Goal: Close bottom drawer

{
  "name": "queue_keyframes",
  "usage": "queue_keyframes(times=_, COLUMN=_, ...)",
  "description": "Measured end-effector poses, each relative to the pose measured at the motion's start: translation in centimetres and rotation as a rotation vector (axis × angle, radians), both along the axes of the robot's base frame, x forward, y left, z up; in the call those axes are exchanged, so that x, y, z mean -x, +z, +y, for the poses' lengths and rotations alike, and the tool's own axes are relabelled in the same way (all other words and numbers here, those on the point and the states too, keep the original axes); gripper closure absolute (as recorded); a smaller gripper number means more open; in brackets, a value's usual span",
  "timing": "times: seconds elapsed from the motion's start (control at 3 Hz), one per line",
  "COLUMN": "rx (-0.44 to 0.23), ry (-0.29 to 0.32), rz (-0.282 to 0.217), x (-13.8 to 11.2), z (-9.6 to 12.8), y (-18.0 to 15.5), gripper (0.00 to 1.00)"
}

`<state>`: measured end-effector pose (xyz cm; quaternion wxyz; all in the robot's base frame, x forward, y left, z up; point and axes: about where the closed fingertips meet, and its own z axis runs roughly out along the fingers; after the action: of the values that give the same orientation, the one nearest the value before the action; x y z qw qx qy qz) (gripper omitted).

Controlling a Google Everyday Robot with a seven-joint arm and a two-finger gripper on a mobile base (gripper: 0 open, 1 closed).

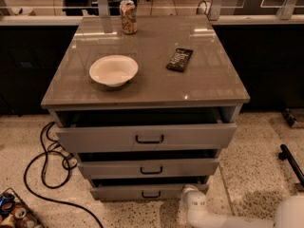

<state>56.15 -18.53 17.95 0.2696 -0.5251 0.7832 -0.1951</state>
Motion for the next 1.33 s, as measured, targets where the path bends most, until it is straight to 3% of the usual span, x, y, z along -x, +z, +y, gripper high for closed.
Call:
queue_keyframes(times=0.67, rx=-0.003, ry=0.000, rz=-0.006, x=-0.66, z=-0.09, y=-0.33, gripper=1.00)
queue_keyframes(times=1.0, rx=-0.003, ry=0.000, rz=-0.006, x=-0.64, z=-0.10, y=-0.33, gripper=0.84)
queue_keyframes(times=1.33, rx=-0.004, ry=0.000, rz=-0.005, x=-0.63, z=-0.08, y=-0.39, gripper=0.61)
